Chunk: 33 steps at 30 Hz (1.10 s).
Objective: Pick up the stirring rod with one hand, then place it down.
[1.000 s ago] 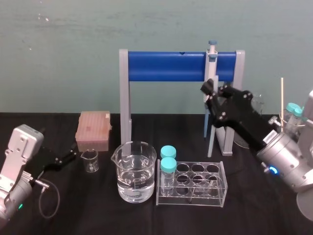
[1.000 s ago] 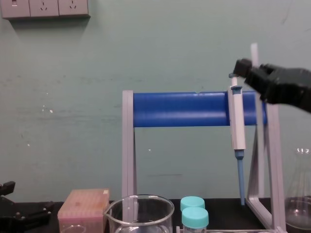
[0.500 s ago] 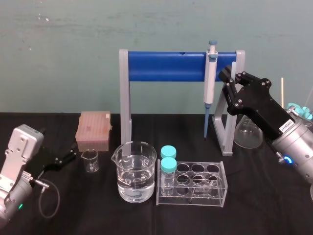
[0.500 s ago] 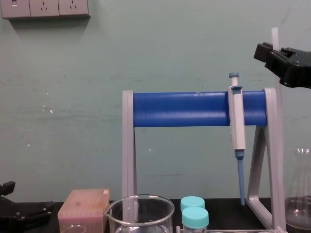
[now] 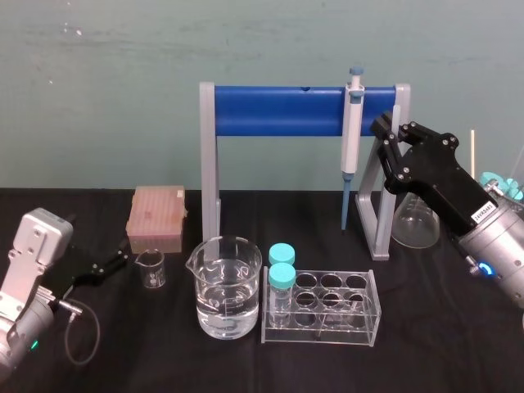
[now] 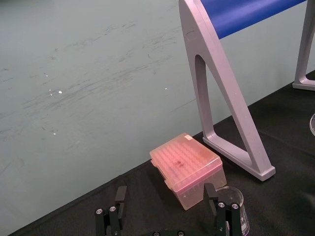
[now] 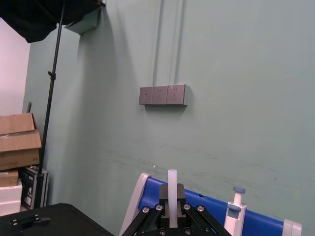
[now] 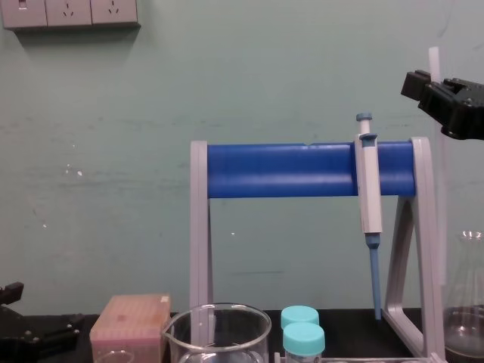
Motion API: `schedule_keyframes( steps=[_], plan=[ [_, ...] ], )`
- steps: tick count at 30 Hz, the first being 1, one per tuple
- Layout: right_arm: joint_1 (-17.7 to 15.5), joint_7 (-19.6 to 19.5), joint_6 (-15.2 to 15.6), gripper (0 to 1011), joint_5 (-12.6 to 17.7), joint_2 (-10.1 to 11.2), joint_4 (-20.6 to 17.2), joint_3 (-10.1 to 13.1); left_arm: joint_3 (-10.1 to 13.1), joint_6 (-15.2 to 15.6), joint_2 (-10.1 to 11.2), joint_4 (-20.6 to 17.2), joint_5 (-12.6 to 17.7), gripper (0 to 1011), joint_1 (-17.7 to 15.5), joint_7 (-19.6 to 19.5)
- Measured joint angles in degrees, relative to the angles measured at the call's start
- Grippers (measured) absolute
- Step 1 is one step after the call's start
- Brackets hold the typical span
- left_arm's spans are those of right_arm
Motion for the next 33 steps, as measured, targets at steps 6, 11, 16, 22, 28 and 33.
schedule_keyframes(
  steps=[6,11,16,22,28,33],
  plan=[
    [0.0,0.1,0.0,69,0.0,-0.1,0.1,0.1,0.0,0.0,0.0,0.0,0.0,1000,0.0,0.0],
    [0.0,0.1,0.0,68,-0.1,-0.2,0.3,0.1,0.0,0.0,0.0,0.0,0.0,1000,0.0,0.0],
    [0.0,0.1,0.0,69,-0.2,-0.4,0.3,0.0,0.0,0.0,0.0,0.0,0.0,1000,0.0,0.0],
    [0.1,0.0,0.0,69,-0.3,-0.6,0.6,0.0,0.0,0.0,0.0,0.0,0.0,1000,0.0,0.0],
    [0.3,0.0,0.0,69,-0.3,-0.7,0.8,-0.1,0.0,0.0,0.0,0.0,0.0,1000,0.0,0.0],
    [0.6,0.0,0.0,69,-0.3,-0.8,1.1,-0.2,0.0,0.0,0.0,0.0,0.0,1000,0.0,0.0]
  ],
)
